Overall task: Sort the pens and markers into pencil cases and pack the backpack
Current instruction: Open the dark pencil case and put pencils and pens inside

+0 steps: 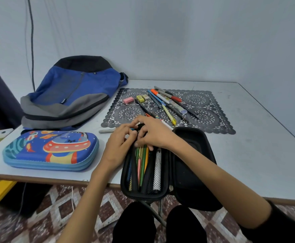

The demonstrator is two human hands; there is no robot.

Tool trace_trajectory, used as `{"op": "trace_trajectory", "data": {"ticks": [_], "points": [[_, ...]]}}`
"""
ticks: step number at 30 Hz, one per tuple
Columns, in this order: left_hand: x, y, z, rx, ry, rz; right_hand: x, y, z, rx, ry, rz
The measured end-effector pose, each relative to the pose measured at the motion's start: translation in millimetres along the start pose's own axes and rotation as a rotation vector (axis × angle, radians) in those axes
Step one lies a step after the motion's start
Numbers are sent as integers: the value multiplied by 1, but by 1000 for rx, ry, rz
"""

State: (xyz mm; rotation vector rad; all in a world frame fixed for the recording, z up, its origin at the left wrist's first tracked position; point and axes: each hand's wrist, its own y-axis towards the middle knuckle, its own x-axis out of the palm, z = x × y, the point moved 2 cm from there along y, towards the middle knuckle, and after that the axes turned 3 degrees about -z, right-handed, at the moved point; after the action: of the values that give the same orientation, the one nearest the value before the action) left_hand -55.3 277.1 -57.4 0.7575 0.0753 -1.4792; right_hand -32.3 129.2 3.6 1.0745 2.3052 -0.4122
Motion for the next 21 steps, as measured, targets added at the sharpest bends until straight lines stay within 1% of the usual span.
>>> {"op": "trace_trajectory", "data": {"ticks": [4, 7, 11, 13, 14, 15, 17, 18, 19, 21], "points": [[0, -1, 1, -18, -28, 9, -9, 2, 6, 68, 135, -65], [-1, -1, 6, -39, -68, 31, -14, 2, 9, 86, 201, -120], [0, -3, 11, -74, -93, 49, -22, 1, 8, 103, 238, -188], [0, -3, 12, -85, -99, 47, -32, 7, 8, 106, 210, -158], [-1, -4, 12, -84, -97, 46, -38, 15, 10, 112, 168, -82], [0, -4, 13, -84, -98, 45, -46, 25, 15, 125, 74, 36], [0, -5, 15, -94, -101, 49, -60, 45, 25, 162, -297, 305], [0, -6, 15, -99, -100, 50, -65, 53, 29, 187, -497, 388], [0, -6, 15, -102, -98, 48, -67, 59, 34, 205, -650, 421], [0, -6, 16, -98, -95, 45, -69, 70, 43, 229, -839, 405]]}}
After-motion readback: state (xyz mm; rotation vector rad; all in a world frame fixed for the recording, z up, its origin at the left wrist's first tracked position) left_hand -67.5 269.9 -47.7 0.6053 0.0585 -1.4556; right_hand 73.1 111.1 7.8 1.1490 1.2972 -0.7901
